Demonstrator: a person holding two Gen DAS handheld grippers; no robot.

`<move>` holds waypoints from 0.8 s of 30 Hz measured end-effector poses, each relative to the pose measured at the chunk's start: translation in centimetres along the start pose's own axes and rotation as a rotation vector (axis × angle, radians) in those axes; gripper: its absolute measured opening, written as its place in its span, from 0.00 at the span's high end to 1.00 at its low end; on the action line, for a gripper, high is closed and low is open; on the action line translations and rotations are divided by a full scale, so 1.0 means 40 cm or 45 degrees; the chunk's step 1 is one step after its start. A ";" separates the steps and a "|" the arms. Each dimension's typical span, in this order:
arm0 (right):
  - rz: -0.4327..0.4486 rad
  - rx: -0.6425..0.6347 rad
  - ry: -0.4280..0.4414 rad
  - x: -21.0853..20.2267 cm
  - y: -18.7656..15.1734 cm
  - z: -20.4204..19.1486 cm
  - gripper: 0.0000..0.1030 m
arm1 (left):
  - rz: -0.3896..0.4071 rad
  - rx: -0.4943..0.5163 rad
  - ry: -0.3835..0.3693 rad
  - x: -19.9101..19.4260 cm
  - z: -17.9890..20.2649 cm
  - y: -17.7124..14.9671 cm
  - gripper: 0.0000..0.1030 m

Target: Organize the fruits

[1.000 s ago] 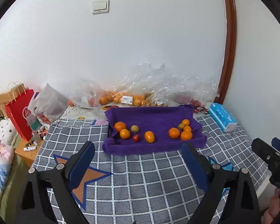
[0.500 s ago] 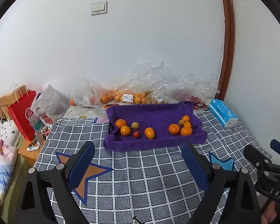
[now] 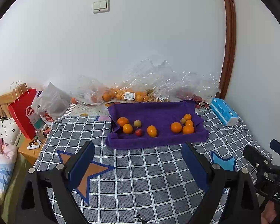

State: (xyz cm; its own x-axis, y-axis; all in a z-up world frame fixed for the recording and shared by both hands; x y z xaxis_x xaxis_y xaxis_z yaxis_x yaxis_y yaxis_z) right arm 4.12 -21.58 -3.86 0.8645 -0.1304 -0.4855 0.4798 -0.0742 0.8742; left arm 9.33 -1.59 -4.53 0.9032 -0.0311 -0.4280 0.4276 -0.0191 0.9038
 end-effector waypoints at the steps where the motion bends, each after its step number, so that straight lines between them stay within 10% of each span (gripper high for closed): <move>1: 0.001 0.000 0.002 0.000 0.000 -0.001 0.01 | 0.001 -0.002 0.000 0.001 -0.001 0.000 0.08; 24: 0.006 -0.006 -0.005 0.001 -0.003 -0.003 0.01 | -0.006 -0.013 0.009 0.002 -0.018 0.000 0.09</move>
State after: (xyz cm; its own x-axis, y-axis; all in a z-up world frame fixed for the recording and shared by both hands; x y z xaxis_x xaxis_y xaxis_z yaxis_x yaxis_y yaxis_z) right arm 4.12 -21.45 -3.96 0.8662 -0.1347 -0.4812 0.4762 -0.0689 0.8766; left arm 9.42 -0.87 -4.56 0.9015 -0.0237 -0.4320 0.4319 -0.0093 0.9019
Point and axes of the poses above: each gripper's, at about its wrist camera, not at the fingertips, and x roughly the way its jaws point, z to its right, y to its top, the point moved 10 cm from there along x, roughly the way its jaws point, and after that the axes turned 8 degrees about z, right-handed, at the moved point
